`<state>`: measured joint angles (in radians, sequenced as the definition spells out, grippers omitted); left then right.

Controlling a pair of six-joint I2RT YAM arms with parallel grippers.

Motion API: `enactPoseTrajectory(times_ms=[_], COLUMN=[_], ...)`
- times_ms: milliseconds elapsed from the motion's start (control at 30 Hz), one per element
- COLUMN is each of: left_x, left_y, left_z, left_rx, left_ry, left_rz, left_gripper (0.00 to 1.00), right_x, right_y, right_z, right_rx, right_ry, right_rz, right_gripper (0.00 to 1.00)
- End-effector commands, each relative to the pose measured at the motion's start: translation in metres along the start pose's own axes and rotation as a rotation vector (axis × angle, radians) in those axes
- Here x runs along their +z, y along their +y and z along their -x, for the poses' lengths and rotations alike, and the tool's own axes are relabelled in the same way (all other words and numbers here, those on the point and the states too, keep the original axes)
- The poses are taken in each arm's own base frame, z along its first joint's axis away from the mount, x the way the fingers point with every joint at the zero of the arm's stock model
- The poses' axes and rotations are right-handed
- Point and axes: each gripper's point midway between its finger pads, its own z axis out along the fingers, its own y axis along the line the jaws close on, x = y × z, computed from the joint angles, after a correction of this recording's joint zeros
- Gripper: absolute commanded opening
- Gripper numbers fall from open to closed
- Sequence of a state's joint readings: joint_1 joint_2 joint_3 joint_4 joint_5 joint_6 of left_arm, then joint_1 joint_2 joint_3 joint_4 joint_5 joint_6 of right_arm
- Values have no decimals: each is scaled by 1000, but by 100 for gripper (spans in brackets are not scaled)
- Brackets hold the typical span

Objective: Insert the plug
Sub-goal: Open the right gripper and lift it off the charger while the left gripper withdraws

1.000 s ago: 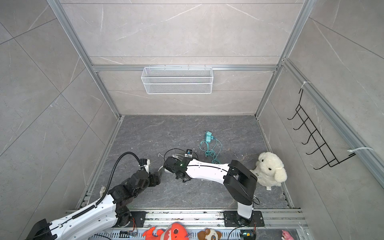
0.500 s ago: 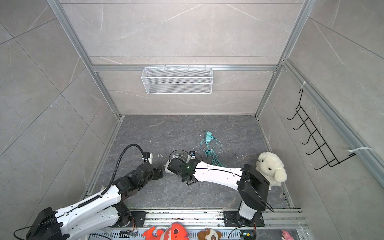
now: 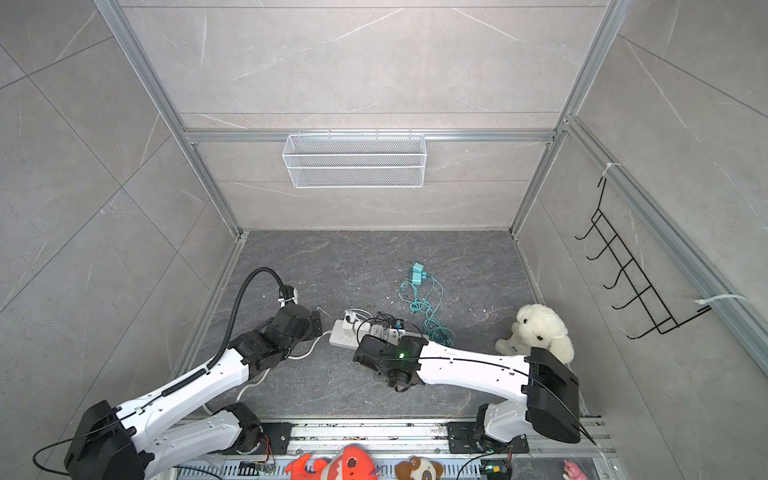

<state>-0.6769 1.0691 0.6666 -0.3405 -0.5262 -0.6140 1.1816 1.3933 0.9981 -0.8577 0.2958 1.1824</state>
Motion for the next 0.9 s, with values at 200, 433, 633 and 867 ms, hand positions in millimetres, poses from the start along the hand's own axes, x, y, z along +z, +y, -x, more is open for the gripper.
enactPoseTrajectory(times_ms=[200,433,633,867], left_x=[9,39,78,106], left_y=[12,-40,-109,-196], left_z=[59,110,141,141], left_rx=[-31,-35,27,181], left_ry=[-7,4,6,39], left_rz=[136,11,-154,-287], left_gripper=[96,97,97,97], right_x=[-60,-79,-64,-18], right_y=[-56,-98,-114,-129], right_z=[41,91,127,162], right_rx=[-44,29,80,193], right_ry=[-167,-276,-240,-142], right_rz=[-137,-144,-97,42], right_gripper=[52,53,54,52])
